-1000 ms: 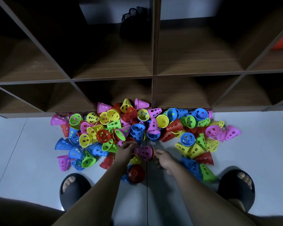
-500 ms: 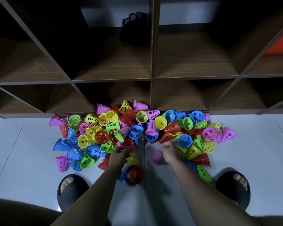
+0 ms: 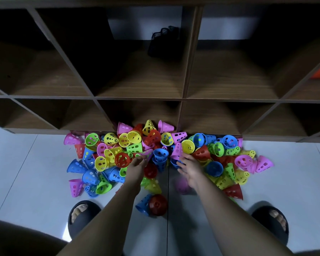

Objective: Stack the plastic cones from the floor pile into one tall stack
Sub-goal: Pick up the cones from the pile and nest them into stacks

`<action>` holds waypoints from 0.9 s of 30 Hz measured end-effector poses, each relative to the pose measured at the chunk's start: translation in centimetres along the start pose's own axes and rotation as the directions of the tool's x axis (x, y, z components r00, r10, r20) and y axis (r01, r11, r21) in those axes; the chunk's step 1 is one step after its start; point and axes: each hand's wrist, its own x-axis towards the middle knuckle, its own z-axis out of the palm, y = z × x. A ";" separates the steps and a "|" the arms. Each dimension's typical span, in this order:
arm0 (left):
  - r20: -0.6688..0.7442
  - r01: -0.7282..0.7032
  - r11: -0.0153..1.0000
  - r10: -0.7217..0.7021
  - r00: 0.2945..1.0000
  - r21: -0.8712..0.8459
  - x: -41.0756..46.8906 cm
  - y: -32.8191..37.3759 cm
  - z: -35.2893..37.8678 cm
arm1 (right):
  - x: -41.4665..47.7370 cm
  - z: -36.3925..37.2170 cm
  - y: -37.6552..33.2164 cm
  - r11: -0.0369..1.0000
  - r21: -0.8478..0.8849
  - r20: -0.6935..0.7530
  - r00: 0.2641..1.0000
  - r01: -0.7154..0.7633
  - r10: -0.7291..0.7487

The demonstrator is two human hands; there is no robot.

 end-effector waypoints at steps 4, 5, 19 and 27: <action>-0.002 -0.004 0.996 0.004 1.000 0.086 0.5 0.5 0.4 | 0.4 0.4 -0.1 0.998 -0.025 -0.111 0.992 0.053 -0.055; -0.016 -0.009 0.993 0.011 1.000 0.120 0.7 0.7 0.5 | 0.6 0.7 -0.1 0.997 -0.022 -0.148 0.986 0.069 -0.071; -0.220 0.050 0.999 -0.052 0.974 -0.015 -2.3 5.6 -1.7 | -5.6 -2.1 -2.3 1.000 -0.016 -0.289 0.957 0.015 -0.019; -0.148 0.093 0.990 -0.109 0.983 -0.107 -5.6 4.0 -0.5 | -7.4 -3.5 1.6 0.996 -0.079 -0.227 0.974 -0.040 0.021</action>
